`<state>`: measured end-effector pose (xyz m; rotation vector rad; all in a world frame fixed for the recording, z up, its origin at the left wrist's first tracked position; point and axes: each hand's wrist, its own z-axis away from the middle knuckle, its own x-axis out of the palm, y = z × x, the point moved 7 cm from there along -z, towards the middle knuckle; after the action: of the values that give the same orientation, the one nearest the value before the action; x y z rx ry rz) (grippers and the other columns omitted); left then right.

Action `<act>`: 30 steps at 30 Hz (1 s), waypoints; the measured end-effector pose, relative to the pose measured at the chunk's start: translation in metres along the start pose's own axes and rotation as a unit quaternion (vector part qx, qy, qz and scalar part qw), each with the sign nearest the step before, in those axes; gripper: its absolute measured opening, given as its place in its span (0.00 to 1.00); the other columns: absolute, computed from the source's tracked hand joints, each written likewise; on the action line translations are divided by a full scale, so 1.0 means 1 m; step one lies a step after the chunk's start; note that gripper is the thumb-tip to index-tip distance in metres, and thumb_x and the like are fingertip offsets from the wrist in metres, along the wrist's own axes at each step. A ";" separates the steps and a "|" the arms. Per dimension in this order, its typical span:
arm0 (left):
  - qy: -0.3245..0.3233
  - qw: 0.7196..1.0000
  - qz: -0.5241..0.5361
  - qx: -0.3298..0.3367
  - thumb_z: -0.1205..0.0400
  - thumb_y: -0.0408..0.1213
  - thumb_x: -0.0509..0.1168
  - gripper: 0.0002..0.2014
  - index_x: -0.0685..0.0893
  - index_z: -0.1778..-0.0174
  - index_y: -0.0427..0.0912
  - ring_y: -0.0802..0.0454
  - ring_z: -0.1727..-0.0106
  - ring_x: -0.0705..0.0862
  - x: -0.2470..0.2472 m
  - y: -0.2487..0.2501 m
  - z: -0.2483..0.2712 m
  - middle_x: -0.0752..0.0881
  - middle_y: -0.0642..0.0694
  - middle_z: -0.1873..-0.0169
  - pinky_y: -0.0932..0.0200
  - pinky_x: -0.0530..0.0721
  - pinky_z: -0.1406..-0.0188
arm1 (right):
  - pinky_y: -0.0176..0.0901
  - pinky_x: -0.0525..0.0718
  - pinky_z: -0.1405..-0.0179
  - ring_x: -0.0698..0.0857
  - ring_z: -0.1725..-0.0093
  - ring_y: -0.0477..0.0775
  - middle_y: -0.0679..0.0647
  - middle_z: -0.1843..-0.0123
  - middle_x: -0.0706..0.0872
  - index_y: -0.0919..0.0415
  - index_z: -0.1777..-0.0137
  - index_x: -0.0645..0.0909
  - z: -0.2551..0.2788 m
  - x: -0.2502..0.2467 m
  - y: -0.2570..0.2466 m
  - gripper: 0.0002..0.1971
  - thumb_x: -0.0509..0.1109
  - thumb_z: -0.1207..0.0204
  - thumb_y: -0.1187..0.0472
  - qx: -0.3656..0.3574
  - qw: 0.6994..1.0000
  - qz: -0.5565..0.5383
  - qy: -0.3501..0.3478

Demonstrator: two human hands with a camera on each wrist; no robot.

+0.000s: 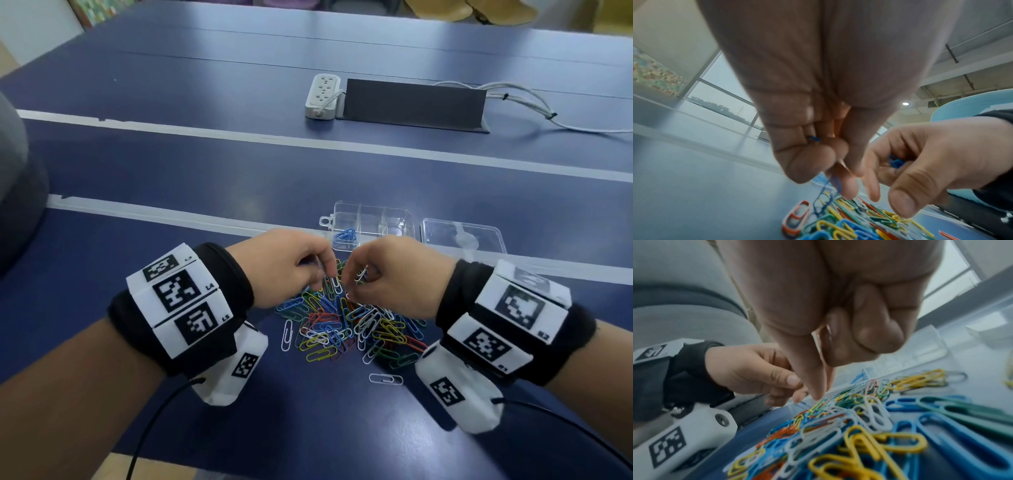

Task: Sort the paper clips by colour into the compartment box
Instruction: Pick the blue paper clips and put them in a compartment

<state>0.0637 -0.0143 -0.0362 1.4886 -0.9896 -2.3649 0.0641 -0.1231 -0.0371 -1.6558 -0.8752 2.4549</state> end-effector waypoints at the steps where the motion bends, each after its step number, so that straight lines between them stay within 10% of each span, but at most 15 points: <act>1: 0.001 1.000 0.001 -0.004 0.19 0.28 0.59 0.12 0.82 0.56 0.51 0.61 0.70 0.78 -0.001 -0.001 0.001 0.84 0.54 0.68 0.67 0.77 0.63 | 0.32 0.72 0.69 0.74 0.71 0.42 0.44 0.74 0.74 0.46 0.58 0.86 -0.001 0.000 -0.002 0.05 0.70 0.29 0.57 -0.003 1.000 0.019 0.001; 8: 0.011 0.984 -0.173 -0.042 0.25 0.48 0.69 0.07 0.83 0.58 0.50 0.61 0.71 0.71 -0.006 -0.012 0.013 0.72 0.56 0.74 0.66 0.67 0.71 | 0.43 0.83 0.58 0.84 0.58 0.57 0.55 0.59 0.89 0.54 0.56 0.89 -0.006 0.015 -0.026 0.14 0.71 0.31 0.45 -0.024 0.991 0.131 -0.010; 13: -0.007 0.966 -0.245 -0.084 0.26 0.48 0.71 0.11 0.85 0.51 0.49 0.53 0.58 0.75 -0.004 -0.022 0.015 0.69 0.58 0.71 0.63 0.72 0.59 | 0.43 0.84 0.57 0.85 0.57 0.59 0.55 0.57 0.89 0.57 0.58 0.88 -0.009 0.019 -0.027 0.14 0.69 0.29 0.47 -0.030 0.990 0.135 -0.027; 20: 0.002 0.977 -0.202 -0.066 0.23 0.40 0.64 0.03 0.83 0.61 0.49 0.56 0.64 0.75 -0.005 -0.025 0.018 0.75 0.58 0.73 0.64 0.72 0.61 | 0.40 0.72 0.70 0.73 0.70 0.48 0.48 0.72 0.75 0.53 0.71 0.70 -0.005 0.005 -0.013 0.13 0.65 0.28 0.51 0.030 0.999 -0.004 -0.036; 27: 0.022 0.988 -0.142 -0.049 0.21 0.34 0.57 0.10 0.78 0.46 0.49 0.62 0.69 0.73 -0.005 -0.017 0.014 0.76 0.56 0.71 0.64 0.69 0.61 | 0.33 0.70 0.84 0.72 0.82 0.45 0.47 0.79 0.76 0.56 0.66 0.75 -0.007 0.007 0.007 0.08 0.65 0.29 0.67 0.080 0.965 -0.239 -0.067; 30: 0.017 0.984 -0.168 -0.051 0.19 0.35 0.55 0.12 0.82 0.46 0.45 0.51 0.55 0.79 0.000 -0.013 0.007 0.85 0.49 0.57 0.65 0.70 0.56 | 0.29 0.67 0.88 0.71 0.85 0.45 0.47 0.83 0.75 0.58 0.60 0.79 -0.009 0.009 0.013 0.10 0.59 0.25 0.70 0.111 0.936 -0.328 -0.070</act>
<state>0.0603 -0.0010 -0.0421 1.7687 -0.6378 -2.5550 0.0718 -0.1266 -0.0533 -0.9170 -0.9302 2.1066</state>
